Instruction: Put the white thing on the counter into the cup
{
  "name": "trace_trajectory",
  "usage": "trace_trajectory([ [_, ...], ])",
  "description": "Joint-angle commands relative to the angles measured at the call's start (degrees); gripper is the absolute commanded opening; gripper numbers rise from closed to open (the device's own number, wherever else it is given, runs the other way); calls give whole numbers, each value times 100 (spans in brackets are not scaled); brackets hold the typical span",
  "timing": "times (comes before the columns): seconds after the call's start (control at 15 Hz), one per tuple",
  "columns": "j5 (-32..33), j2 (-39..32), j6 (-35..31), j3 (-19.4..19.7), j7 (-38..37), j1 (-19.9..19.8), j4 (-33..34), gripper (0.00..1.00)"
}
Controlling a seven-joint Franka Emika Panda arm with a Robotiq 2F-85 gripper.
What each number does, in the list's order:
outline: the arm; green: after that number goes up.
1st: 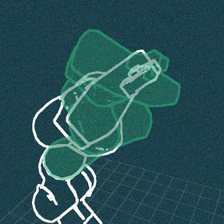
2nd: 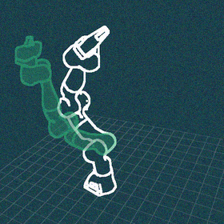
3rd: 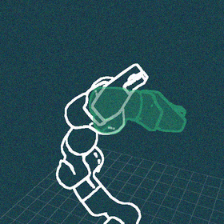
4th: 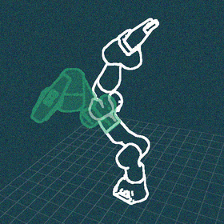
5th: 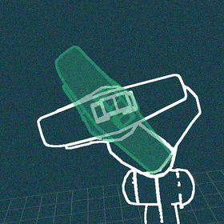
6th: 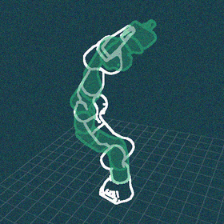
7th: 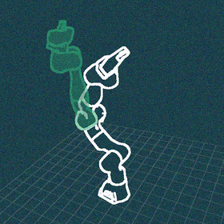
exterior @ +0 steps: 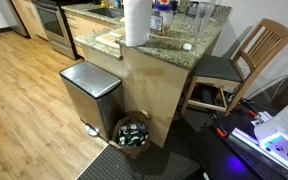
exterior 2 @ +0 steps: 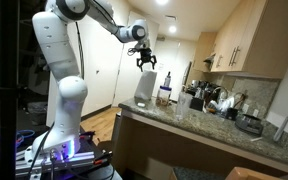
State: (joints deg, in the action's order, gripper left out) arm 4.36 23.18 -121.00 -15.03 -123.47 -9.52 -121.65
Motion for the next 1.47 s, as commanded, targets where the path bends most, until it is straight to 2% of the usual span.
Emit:
trace_trajectory([
  [0.0,-372,-198,-226,618,-281,142,-524,100],
  [0.13,-869,-349,-641,872,-207,270,-907,100],
  [0.33,-1305,-654,-1362,942,-131,435,-1407,100],
  [0.4,-1039,-545,-899,953,-173,362,-1106,100],
  [0.53,-1128,-709,-1212,952,-180,446,-1312,100],
  [0.73,-1228,-879,-1181,997,-134,473,-1283,100],
  [1.13,-1745,-1869,-2152,1134,254,691,-1284,100],
  [1.27,-1960,-2100,-2266,1191,451,741,-1243,100],
  [1.33,-1707,-1885,-2116,1169,187,738,-1335,100],
  [1.4,-1765,-1989,-2168,1192,243,760,-1325,100],
])
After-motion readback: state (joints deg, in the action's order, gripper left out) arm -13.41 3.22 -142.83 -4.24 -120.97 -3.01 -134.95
